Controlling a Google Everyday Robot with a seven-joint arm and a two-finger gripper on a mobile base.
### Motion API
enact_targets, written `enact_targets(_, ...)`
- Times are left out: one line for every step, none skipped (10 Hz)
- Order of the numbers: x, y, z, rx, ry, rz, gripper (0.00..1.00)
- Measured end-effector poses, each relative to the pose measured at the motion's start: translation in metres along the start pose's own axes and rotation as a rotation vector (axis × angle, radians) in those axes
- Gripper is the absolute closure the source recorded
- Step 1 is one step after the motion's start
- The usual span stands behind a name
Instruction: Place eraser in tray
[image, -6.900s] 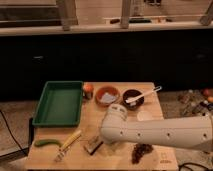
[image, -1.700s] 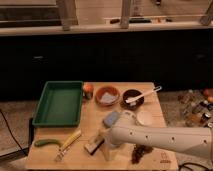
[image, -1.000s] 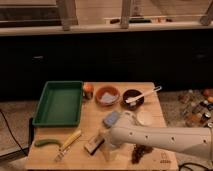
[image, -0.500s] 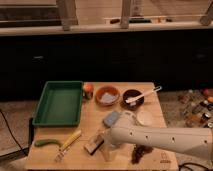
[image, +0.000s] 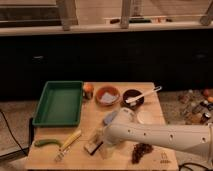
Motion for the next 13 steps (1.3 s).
enact_targets(-0.004, -0.007, 0.002, -0.002, -0.004, -0.017, 0.2)
enact_targets(-0.007, -0.012, 0.004, -0.006, -0.007, -0.029, 0.2)
enact_targets(-0.011, -0.016, 0.007, -0.012, -0.011, -0.043, 0.2)
enact_targets(-0.015, -0.019, 0.01, -0.019, -0.017, -0.059, 0.2)
enact_targets(-0.018, -0.022, 0.013, -0.025, -0.024, -0.071, 0.2)
enact_targets(-0.021, -0.022, 0.021, -0.037, -0.034, -0.08, 0.22)
enact_targets(-0.02, -0.021, 0.026, -0.044, -0.04, -0.08, 0.28)
enact_targets(-0.02, -0.02, 0.032, -0.053, -0.047, -0.083, 0.4)
enact_targets(-0.019, -0.019, 0.036, -0.059, -0.051, -0.083, 0.5)
enact_targets(-0.017, -0.019, 0.038, -0.062, -0.053, -0.083, 0.58)
enact_targets(-0.016, -0.019, 0.04, -0.069, -0.054, -0.084, 0.71)
enact_targets(-0.016, -0.021, 0.041, -0.07, -0.057, -0.086, 0.79)
enact_targets(-0.015, -0.022, 0.043, -0.079, -0.059, -0.095, 0.97)
